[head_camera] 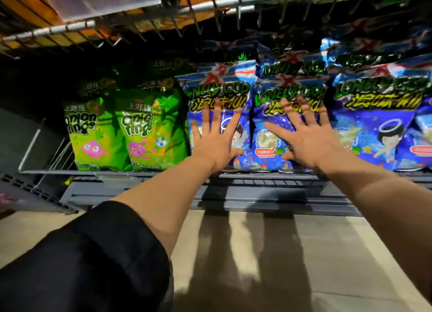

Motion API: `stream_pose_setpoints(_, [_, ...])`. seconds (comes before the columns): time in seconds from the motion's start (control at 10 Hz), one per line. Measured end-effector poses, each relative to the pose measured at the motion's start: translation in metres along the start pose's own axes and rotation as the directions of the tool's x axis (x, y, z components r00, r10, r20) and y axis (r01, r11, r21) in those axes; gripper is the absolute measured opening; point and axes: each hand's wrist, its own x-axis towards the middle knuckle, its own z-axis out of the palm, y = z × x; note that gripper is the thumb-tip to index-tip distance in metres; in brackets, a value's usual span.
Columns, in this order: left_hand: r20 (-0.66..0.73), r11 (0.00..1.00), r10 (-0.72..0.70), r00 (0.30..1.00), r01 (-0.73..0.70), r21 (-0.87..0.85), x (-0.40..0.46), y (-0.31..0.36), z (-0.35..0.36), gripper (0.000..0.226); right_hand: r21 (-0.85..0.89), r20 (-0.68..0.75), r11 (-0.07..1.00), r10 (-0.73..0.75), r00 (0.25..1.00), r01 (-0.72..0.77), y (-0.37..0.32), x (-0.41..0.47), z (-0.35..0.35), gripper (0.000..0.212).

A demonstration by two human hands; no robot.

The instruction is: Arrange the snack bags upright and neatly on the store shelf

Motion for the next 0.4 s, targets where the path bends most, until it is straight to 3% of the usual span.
stream_pose_setpoints(0.2, [-0.026,0.999,0.023,0.999,-0.023,-0.035,-0.001,-0.002,0.008,0.092,-0.062,0.074,0.996,0.062,0.995,-0.058,-0.011,0.006,-0.005,0.094])
stream_pose_setpoints(0.4, [-0.016,0.986,0.112,0.994,-0.113,-0.124,-0.021,-0.016,-0.001,0.088,0.006,0.106,0.984,0.177,0.979,-0.179,-0.039,-0.003,-0.014,0.087])
